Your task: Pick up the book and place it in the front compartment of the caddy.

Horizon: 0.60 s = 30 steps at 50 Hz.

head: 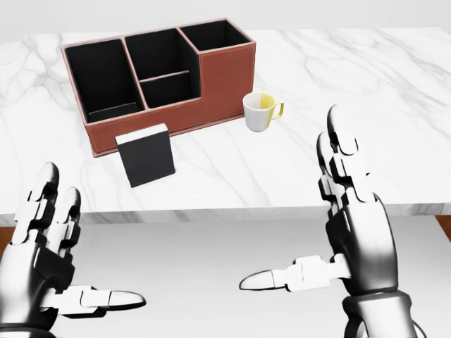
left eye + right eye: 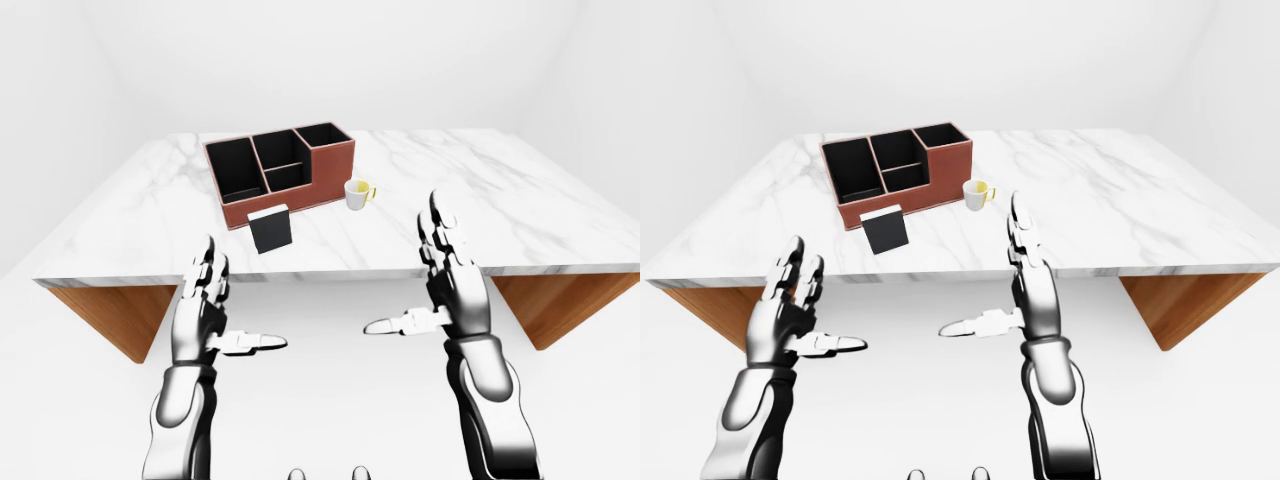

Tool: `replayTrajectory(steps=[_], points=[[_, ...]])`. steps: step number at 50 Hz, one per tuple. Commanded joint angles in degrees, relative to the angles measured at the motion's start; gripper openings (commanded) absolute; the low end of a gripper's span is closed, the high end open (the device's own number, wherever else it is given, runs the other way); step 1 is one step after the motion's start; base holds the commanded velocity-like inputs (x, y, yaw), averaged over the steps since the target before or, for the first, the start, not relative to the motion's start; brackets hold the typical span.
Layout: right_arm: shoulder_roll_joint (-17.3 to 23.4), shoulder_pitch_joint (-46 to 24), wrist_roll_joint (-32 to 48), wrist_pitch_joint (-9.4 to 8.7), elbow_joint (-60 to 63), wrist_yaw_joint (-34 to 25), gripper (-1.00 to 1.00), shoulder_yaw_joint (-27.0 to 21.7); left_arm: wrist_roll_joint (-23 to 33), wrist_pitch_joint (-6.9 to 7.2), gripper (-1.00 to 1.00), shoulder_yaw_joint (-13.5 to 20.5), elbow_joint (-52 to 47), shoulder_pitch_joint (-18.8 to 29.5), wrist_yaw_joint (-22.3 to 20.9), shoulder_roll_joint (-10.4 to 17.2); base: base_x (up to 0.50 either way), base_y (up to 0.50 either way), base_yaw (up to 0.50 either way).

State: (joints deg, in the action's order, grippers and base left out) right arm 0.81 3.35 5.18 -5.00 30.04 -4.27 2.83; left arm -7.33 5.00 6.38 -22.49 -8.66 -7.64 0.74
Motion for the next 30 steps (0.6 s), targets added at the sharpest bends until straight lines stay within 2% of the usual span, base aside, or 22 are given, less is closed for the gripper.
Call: replayTrajectory(steps=[1,7,15,19,21,30], points=[[-0.1,1.3,3.19,0.0,8.92,-0.75,1.0,1.96,-4.01,0.0,1.0,4.46,-6.76,-1.92,-1.69,-0.42,0.0,0.0,0.0],[-0.2,1.32,3.62,0.0,9.56,-0.88,1.0,2.25,-7.82,0.0,1.0,8.85,-9.62,0.3,-0.58,0.34,0.0,0.0,0.0],[-0.21,1.53,3.45,0.0,8.83,-0.95,1.0,1.93,-9.78,0.0,1.0,12.16,-7.77,0.48,-1.86,0.57,0.0,0.0,0.0],[-0.18,1.69,3.69,0.0,9.56,-0.94,1.0,2.07,-12.43,0.0,1.0,14.53,-8.94,1.71,-0.69,1.57,0.0,0.0,0.0],[-0.14,1.55,3.45,0.0,9.37,-1.05,1.0,1.5,-15.35,0.0,1.0,16.83,-10.26,2.62,0.32,2.53,0.0,0.0,0.0],[-0.24,1.31,3.62,0.0,9.91,-1.12,1.0,1.88,-19.08,0.0,1.0,20.6,-11.99,3.37,1.09,3.98,0.0,0.0,0.0]])
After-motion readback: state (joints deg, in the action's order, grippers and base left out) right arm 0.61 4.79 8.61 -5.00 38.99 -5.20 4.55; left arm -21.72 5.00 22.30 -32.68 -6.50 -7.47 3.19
